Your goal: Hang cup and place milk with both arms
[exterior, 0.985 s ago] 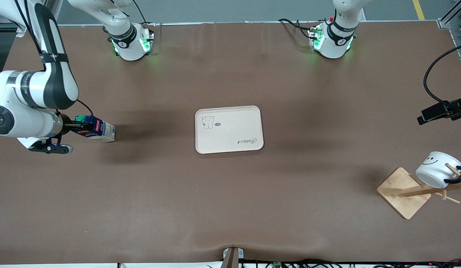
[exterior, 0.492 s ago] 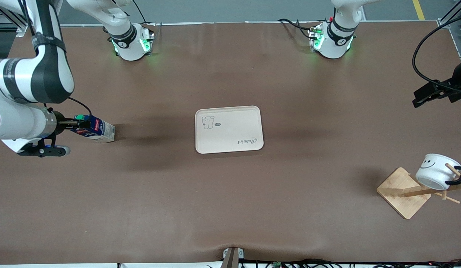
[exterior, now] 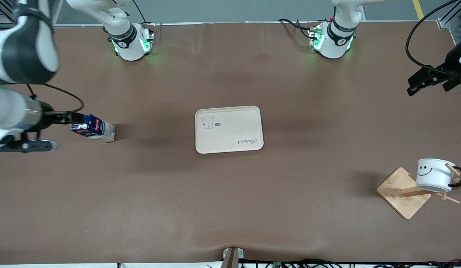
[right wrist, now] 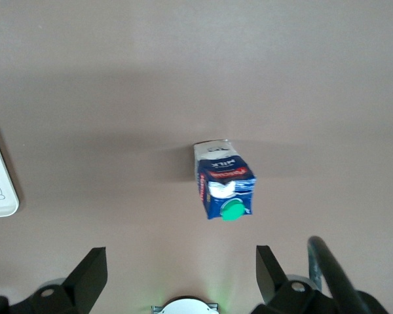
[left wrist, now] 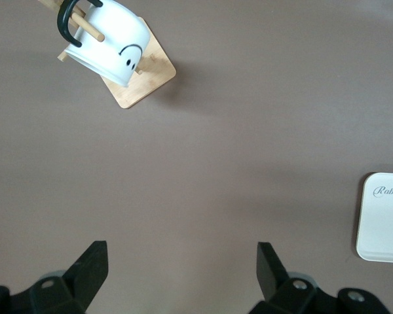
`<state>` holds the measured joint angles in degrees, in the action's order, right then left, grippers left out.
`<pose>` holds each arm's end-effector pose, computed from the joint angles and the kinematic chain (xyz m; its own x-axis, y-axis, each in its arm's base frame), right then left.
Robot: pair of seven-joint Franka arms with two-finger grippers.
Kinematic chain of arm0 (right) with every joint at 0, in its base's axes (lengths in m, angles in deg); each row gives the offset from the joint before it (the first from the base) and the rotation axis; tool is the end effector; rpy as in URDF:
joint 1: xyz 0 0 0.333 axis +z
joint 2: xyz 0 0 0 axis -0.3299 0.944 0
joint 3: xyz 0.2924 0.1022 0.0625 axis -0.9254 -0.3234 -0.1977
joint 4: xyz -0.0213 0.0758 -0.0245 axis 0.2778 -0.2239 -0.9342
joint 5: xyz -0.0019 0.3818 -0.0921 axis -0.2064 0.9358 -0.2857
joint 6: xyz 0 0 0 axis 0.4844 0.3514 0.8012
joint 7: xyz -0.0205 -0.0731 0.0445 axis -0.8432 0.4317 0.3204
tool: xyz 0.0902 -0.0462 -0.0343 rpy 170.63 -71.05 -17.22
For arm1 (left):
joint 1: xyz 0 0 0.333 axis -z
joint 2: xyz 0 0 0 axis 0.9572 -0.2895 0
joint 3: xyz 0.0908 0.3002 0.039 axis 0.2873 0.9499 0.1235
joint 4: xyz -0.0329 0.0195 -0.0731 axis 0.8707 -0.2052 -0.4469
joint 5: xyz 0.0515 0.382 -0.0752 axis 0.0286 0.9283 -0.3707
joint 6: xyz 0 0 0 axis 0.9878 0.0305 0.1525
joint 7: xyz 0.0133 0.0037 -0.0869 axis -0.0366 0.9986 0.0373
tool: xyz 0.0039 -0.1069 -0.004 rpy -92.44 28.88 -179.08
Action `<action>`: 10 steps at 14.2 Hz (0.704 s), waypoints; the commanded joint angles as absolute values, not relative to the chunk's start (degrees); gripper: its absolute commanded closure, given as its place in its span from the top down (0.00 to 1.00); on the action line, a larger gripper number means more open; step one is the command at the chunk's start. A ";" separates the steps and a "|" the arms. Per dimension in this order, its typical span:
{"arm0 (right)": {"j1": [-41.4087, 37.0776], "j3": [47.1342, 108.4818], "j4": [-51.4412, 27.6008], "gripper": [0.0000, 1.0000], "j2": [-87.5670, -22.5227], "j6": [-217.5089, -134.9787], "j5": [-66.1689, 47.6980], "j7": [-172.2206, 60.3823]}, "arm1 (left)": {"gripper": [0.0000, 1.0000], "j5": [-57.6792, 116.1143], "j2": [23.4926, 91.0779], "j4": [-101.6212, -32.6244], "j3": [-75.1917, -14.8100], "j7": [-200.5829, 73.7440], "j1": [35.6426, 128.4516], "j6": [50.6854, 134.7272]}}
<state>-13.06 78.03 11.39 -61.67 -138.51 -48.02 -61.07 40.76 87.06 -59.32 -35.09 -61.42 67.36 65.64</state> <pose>0.6154 0.0107 0.5528 0.9675 -0.0031 -0.2529 0.0129 -0.9980 0.0616 0.5315 -0.0217 0.6490 0.9936 0.1035 0.0462 0.1057 -0.9932 -0.0486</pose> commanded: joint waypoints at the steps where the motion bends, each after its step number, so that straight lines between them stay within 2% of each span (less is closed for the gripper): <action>1: -13.72 77.46 2.50 1.00 -71.62 -141.64 -46.79 -60.60 | 1.00 39.62 87.48 -60.93 -34.76 -61.52 68.08 66.51; 5: -16.79 77.54 -6.14 1.00 -79.11 -146.05 -46.00 -60.69 | 1.00 39.70 86.25 -59.26 -34.94 -60.91 68.16 66.42; 8: -16.63 77.46 -5.63 1.00 -78.69 -146.05 -46.08 -60.60 | 1.00 39.70 86.51 -59.43 -34.94 -60.82 67.99 64.76; 10: -16.28 77.37 -2.03 1.00 -77.37 -145.09 -46.78 -61.30 | 1.00 39.70 86.51 -59.26 -34.85 -60.90 67.73 64.58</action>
